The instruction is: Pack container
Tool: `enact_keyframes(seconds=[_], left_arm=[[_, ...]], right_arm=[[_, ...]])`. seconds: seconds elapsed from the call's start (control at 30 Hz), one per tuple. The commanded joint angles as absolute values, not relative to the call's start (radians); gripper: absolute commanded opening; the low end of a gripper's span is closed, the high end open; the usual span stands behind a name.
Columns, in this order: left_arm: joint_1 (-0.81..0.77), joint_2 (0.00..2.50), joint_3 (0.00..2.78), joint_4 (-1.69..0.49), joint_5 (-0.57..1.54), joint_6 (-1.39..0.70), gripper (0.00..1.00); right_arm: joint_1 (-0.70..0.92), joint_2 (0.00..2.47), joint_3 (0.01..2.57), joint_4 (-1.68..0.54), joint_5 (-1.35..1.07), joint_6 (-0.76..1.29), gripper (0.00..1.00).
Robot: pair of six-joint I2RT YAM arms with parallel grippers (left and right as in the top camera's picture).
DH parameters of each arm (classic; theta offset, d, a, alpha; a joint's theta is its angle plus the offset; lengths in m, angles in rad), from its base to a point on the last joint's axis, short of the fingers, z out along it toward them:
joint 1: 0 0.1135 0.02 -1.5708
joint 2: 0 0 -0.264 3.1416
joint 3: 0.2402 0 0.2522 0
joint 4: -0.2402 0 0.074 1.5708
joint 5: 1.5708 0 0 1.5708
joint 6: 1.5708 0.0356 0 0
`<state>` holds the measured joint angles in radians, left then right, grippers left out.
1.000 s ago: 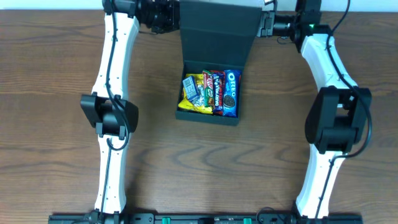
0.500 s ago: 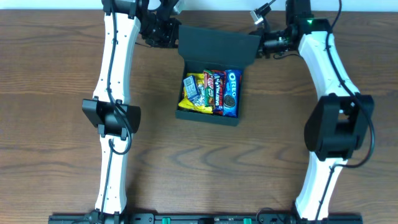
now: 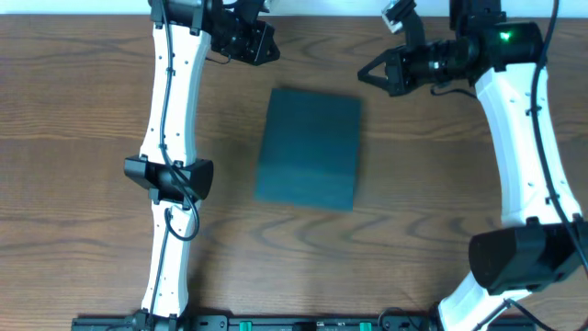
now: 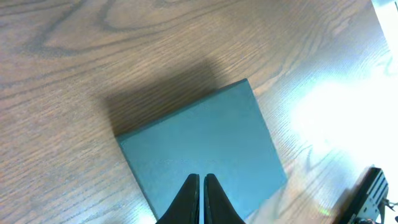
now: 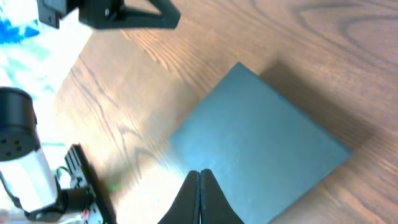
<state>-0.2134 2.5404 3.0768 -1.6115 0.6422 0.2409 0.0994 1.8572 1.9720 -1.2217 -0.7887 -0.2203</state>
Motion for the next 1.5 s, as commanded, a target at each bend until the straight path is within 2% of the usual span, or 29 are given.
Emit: enact_keyframes(seconds=[0.0,0.1,0.33,0.43,0.47,0.53,0.6,0.63,0.67,0.7,1.47], left_arm=[[-0.212,2.486,3.099,-1.689,0.618,0.255,0.06],[-0.22,2.469,3.099,-1.689,0.603,0.248,0.06],[-0.224,2.342,3.099,-1.689,0.324,0.167,0.06],[-0.224,2.272,3.099,-1.689,0.305,0.172,0.06],[-0.224,2.246,3.099,-1.689,0.304,0.171,0.06],[-0.224,2.198,3.099,-1.689,0.304,0.167,0.06],[-0.224,2.157,3.099,-1.689,0.303,0.167,0.06],[-0.224,2.137,3.099,-1.689,0.303,0.168,0.27],[-0.223,2.124,3.099,-1.689,0.302,0.168,0.83],[-0.222,2.111,3.099,-1.689,0.295,0.167,0.95],[-0.223,2.082,3.099,-1.689,0.244,0.168,0.95]], right_arm=[[0.109,1.847,1.979,-1.243,-0.759,-0.267,0.01],[0.109,1.829,1.979,-1.269,-0.706,-0.258,0.01],[0.109,1.714,1.98,-1.235,-0.403,-0.15,0.01],[0.109,1.66,1.98,-1.186,-0.351,-0.15,0.02],[0.109,1.645,1.98,-1.175,-0.342,-0.15,0.04],[0.109,1.619,1.98,-1.161,-0.34,-0.149,0.19],[0.109,1.605,1.98,-1.159,-0.339,-0.15,0.53],[0.109,1.602,1.98,-1.159,-0.339,-0.15,0.99],[0.109,1.602,1.98,-1.158,-0.337,-0.15,0.99],[0.109,1.603,1.98,-1.159,-0.334,-0.15,0.99],[0.109,1.603,1.979,-1.163,-0.322,-0.15,0.99]])
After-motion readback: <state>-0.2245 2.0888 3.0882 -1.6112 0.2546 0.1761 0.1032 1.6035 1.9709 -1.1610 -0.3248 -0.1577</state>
